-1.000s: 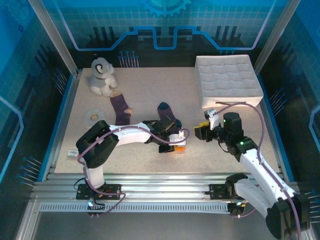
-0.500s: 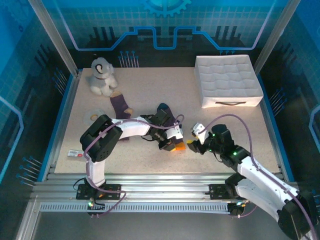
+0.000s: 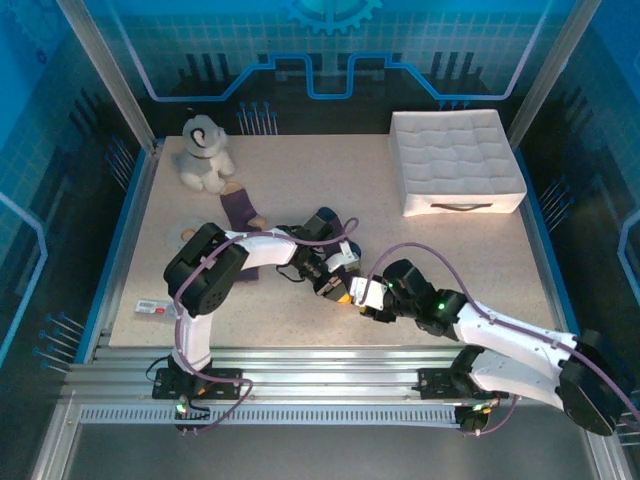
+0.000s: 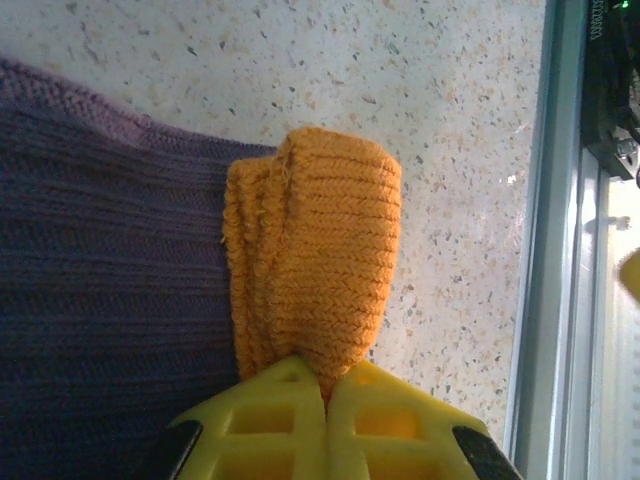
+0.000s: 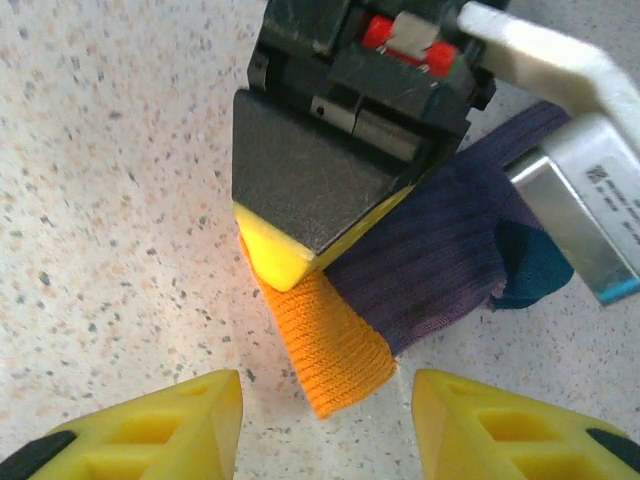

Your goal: Roll the socks

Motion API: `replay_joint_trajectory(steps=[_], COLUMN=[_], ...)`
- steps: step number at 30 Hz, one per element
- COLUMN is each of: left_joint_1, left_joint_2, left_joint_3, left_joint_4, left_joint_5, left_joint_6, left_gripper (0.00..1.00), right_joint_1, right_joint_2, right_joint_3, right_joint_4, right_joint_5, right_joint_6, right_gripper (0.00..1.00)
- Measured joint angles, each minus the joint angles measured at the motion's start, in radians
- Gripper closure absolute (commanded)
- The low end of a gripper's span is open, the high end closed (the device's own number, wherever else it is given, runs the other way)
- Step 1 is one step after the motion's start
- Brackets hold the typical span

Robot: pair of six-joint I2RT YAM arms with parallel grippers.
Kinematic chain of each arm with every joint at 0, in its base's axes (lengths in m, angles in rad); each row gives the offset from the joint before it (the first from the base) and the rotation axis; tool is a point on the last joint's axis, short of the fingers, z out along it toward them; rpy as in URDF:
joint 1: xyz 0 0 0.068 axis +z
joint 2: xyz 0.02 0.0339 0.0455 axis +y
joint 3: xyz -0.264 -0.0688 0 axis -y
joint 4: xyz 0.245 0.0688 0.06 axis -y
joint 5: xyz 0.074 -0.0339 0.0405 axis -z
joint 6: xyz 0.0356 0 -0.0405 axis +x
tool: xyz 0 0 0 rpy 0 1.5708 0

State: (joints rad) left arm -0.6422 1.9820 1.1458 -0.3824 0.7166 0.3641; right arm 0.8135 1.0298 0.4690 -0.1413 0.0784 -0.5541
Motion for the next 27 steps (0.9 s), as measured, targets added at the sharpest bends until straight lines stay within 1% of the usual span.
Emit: replay_joint_trajectory(steps=[5,9,14,21,27], left_joint_1=[0.002,0.002,0.002,0.002,0.002], left_joint_2=[0.008,0.009,0.009,0.009,0.009], left_joint_3=[0.004,0.004,0.004,0.004,0.004], left_joint_4=[-0.006,-0.006,-0.006,-0.006,-0.013], left_joint_5=[0.018,0.023,0.024,0.024,0.026], left_joint_6=[-0.001,-0.009,-0.019,-0.019,-0.019], left_gripper=[1.00,1.00,1.00,1.00,1.00], right_joint_1=[0.000,0.000,-0.013,-0.071,-0.076], right_joint_2=[0.099,0.166,0.247,0.277,0.320], right_joint_3=[0.037,0.053,0.085,0.087,0.087], right_joint_4=[-0.003,-0.005,-0.007,-0.006,-0.007], right_joint_5=[0.002,-0.006,-0.023,-0.056,-0.080], right_joint_6=[-0.093,-0.139,-0.174,-0.191,-0.192], right_gripper=[0.50,0.46,0.46,0.46,0.49])
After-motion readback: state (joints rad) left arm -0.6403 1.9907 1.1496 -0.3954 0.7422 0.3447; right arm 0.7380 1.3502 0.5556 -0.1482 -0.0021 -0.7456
